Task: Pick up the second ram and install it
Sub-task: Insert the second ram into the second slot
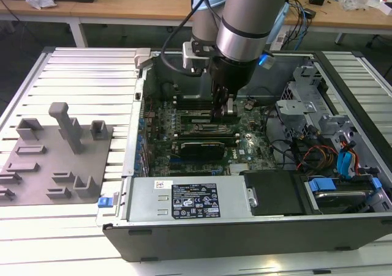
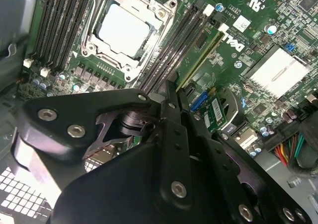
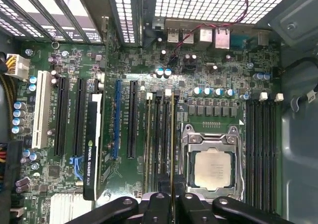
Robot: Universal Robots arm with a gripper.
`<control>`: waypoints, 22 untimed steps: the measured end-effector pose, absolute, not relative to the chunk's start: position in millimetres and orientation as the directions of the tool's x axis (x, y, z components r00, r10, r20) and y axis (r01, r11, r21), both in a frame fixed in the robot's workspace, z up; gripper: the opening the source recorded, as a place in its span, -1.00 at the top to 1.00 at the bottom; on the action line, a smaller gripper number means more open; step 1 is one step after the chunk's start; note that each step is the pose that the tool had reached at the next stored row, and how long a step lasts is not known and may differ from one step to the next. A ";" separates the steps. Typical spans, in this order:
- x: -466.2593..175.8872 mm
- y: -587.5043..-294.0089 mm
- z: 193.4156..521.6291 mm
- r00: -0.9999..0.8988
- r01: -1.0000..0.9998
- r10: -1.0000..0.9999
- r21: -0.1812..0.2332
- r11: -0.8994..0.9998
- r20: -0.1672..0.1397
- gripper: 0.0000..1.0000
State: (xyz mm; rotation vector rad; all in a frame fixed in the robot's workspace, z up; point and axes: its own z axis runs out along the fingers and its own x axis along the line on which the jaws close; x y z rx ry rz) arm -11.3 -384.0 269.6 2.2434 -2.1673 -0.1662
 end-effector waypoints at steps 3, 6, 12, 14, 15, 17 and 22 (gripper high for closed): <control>-11.9 -384.0 268.0 0.031 -0.996 -0.997 0.087 -0.037 -0.064 0.73; -12.6 -384.1 260.9 0.032 -0.996 -0.997 0.087 -0.037 -0.064 0.73; -12.6 -384.9 245.8 0.032 -0.996 -0.997 0.087 -0.037 -0.064 0.73; -12.6 -384.9 242.7 0.032 -0.996 -0.997 0.087 -0.037 -0.064 0.73; -12.6 -384.9 240.2 0.032 -0.996 -0.997 0.087 -0.037 -0.064 0.73; -12.6 -384.9 238.3 0.032 -0.996 -0.997 0.087 -0.037 -0.064 0.73; -12.6 -384.9 234.2 0.032 -0.996 -0.997 0.087 -0.037 -0.064 0.73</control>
